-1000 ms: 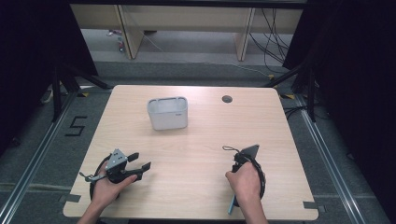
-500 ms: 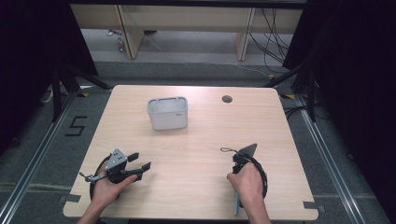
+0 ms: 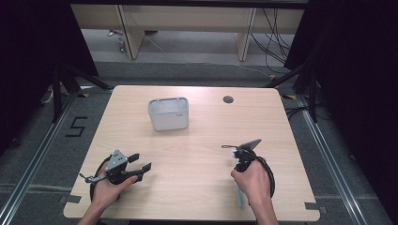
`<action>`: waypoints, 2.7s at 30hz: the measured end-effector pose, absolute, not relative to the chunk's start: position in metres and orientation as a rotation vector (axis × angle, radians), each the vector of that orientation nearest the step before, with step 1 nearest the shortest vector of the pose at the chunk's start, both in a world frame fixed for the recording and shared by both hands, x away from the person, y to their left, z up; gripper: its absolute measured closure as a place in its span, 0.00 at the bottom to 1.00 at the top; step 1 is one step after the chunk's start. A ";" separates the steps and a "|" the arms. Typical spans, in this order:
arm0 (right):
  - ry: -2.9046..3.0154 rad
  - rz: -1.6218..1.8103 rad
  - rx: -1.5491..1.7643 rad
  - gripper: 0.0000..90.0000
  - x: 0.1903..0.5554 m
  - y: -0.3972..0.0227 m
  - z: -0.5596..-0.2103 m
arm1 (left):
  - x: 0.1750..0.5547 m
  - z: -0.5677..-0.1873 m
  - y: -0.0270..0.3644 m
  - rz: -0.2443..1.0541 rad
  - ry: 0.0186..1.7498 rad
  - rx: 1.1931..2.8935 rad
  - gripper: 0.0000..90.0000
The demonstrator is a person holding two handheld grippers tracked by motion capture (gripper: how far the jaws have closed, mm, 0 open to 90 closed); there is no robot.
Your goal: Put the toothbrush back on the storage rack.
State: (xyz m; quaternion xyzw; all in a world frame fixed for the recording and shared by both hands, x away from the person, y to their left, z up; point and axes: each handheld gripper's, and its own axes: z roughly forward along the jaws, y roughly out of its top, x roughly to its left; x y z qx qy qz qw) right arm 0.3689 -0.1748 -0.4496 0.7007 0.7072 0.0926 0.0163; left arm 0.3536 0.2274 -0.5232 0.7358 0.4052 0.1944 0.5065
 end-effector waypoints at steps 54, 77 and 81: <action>1.800 1.511 1.294 0.93 0.350 -0.191 -0.440 | 0.350 -0.505 0.209 0.473 0.886 1.762 0.36; 1.710 1.626 1.204 0.93 0.346 -0.163 -0.434 | 0.364 -0.468 0.127 0.399 0.631 1.839 0.35; 1.705 1.625 1.185 0.93 0.347 -0.159 -0.432 | 0.365 -0.465 0.117 0.390 0.603 1.847 0.35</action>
